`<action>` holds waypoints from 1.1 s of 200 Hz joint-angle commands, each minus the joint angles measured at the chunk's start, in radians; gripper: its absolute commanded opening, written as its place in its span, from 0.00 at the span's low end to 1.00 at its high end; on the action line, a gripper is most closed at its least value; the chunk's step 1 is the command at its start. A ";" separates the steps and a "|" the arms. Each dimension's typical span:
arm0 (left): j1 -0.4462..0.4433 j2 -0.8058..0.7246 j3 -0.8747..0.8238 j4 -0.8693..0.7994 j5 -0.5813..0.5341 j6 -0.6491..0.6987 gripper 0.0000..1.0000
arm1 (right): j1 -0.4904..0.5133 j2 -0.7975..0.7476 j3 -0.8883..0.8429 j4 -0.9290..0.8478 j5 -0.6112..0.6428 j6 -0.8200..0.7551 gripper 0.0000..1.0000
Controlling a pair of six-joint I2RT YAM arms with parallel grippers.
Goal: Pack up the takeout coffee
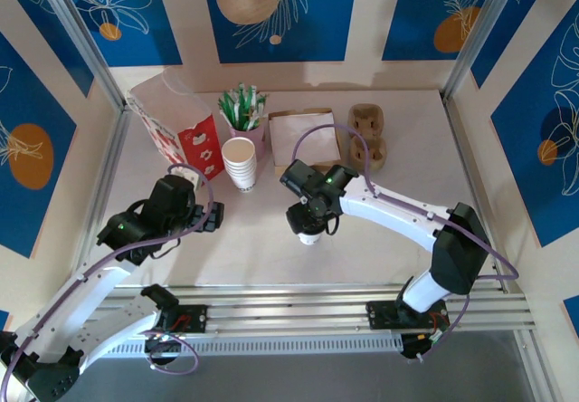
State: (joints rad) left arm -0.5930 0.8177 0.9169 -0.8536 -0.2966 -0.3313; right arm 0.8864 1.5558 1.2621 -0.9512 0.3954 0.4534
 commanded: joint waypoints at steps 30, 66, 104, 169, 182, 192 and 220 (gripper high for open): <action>0.005 0.006 -0.006 0.001 0.003 0.015 1.00 | -0.048 -0.034 -0.026 -0.037 -0.014 -0.009 0.73; 0.005 0.006 -0.006 0.002 0.006 0.016 1.00 | -0.115 -0.097 -0.039 -0.066 0.001 -0.012 0.72; 0.006 0.012 -0.007 0.008 0.024 0.020 1.00 | -0.290 -0.221 -0.074 -0.087 -0.002 -0.025 0.72; 0.006 0.045 -0.006 0.016 0.076 0.030 1.00 | -0.614 -0.263 -0.054 -0.063 0.022 -0.004 0.71; 0.006 0.047 -0.007 0.018 0.086 0.032 1.00 | -0.681 -0.233 -0.030 -0.066 0.012 0.005 0.71; 0.005 0.048 -0.007 0.018 0.091 0.033 1.00 | -0.735 -0.210 -0.013 -0.061 0.008 0.008 0.71; 0.005 0.052 -0.006 0.018 0.100 0.038 1.00 | -0.886 -0.157 0.025 -0.042 -0.014 0.035 0.70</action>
State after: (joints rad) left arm -0.5930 0.8673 0.9169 -0.8494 -0.2222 -0.3111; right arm 0.0978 1.3693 1.2320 -1.0046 0.3958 0.4549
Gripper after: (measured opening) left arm 0.998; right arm 0.709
